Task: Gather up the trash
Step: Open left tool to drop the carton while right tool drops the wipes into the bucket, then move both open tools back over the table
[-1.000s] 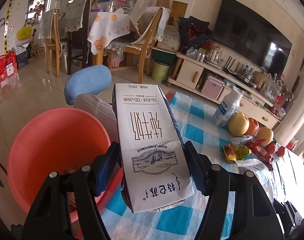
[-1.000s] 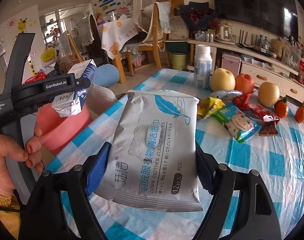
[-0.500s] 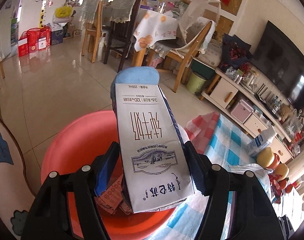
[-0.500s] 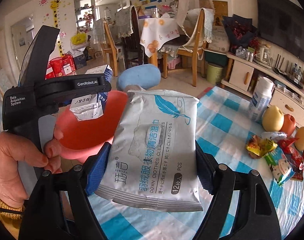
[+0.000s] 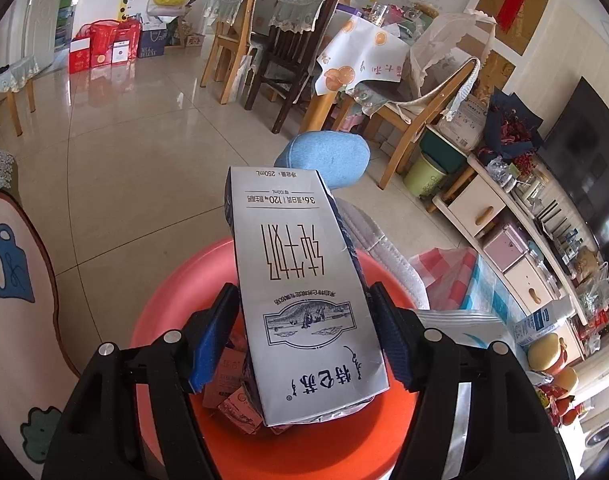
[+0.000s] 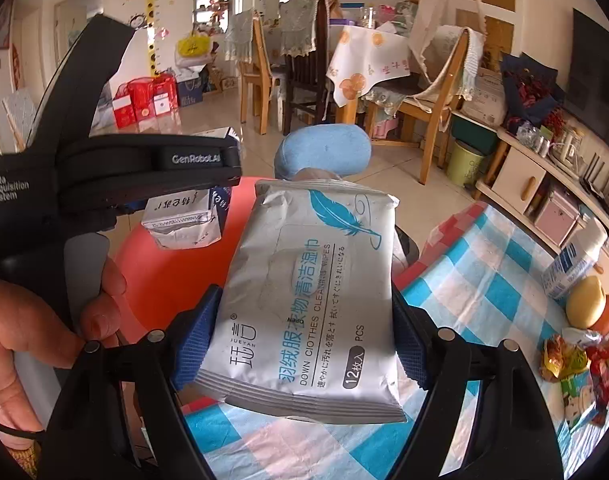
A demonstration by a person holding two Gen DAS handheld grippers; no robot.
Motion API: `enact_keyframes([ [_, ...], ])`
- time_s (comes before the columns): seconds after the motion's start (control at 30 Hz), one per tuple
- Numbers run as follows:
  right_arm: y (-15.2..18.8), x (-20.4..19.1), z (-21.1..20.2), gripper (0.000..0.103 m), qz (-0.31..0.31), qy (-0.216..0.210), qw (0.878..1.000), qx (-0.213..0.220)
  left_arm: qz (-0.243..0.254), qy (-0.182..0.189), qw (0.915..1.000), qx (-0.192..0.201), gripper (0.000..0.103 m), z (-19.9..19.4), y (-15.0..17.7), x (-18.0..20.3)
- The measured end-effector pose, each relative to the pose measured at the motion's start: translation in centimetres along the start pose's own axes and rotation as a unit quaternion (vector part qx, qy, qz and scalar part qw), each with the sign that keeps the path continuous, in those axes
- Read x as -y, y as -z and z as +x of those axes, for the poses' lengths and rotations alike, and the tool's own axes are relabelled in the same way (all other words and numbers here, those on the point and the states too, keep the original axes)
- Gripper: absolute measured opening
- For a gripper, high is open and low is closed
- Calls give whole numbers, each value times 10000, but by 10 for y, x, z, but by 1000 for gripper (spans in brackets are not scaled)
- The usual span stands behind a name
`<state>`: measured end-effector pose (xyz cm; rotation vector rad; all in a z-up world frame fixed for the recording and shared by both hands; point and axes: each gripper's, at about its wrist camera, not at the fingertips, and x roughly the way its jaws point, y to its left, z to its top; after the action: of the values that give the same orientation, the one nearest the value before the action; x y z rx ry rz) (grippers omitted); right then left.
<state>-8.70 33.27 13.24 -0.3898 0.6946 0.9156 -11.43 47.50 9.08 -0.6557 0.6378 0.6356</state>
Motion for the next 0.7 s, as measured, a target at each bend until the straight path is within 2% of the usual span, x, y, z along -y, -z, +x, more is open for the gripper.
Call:
enact_keyframes([
  [0.13,0,-1,14,81,-92,56,9998,-149,9,-71,9996,-263,68,12,0,-2],
  [0.2,0,1,18,85,-9,-20,9999,-140,-27,-180,9994,-282,77,14,-1,-3],
  [0.23,0,3,18,87,36,-41,9999,-96,-45,-259,9993,-277,86,14,-2,-4],
  [0.27,-1,5,17,88,82,-88,9999,-59,-56,-343,9990,-265,87,14,1,-4],
  [0.5,5,15,4,92,211,-73,9996,147,-15,-423,9986,-311,88,17,2,-4],
  [0.7,17,30,-8,92,372,152,9989,232,139,-424,9985,-318,88,17,5,6],
])
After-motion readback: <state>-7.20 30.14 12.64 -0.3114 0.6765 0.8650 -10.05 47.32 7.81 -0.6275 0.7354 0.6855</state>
